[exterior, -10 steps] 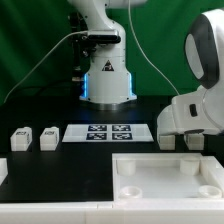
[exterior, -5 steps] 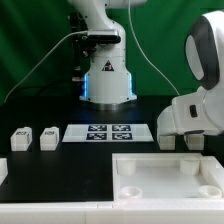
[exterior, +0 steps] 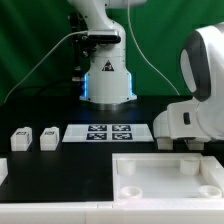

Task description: Assemble one leg

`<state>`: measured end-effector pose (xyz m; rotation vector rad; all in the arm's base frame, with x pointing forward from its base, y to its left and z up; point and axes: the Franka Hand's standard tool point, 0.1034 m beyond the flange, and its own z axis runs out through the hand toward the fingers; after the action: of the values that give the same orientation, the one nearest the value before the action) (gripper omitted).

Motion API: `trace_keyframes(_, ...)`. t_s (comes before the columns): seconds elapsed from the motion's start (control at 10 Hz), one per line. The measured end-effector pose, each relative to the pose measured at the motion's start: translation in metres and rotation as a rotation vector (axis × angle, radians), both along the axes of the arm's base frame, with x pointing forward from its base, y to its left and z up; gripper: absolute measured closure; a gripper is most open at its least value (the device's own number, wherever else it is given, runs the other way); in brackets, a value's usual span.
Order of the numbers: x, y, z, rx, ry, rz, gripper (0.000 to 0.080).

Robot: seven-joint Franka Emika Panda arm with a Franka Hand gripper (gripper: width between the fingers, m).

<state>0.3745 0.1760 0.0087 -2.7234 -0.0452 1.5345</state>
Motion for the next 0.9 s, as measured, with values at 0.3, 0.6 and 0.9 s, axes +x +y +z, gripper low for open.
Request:
trace_keyframes(0.3,-0.0056,0.0010,-0.0044,-0.013,0.019,-0.006,0.0150)
trace_keyframes(0.6,-0.0056,0.0009,-0.0044,-0.013,0.019,-0.007,0.0416)
trace_keyframes(0.9,-0.0056,0.0010,-0.0044,-0.013,0.019,-0.006,0.0511)
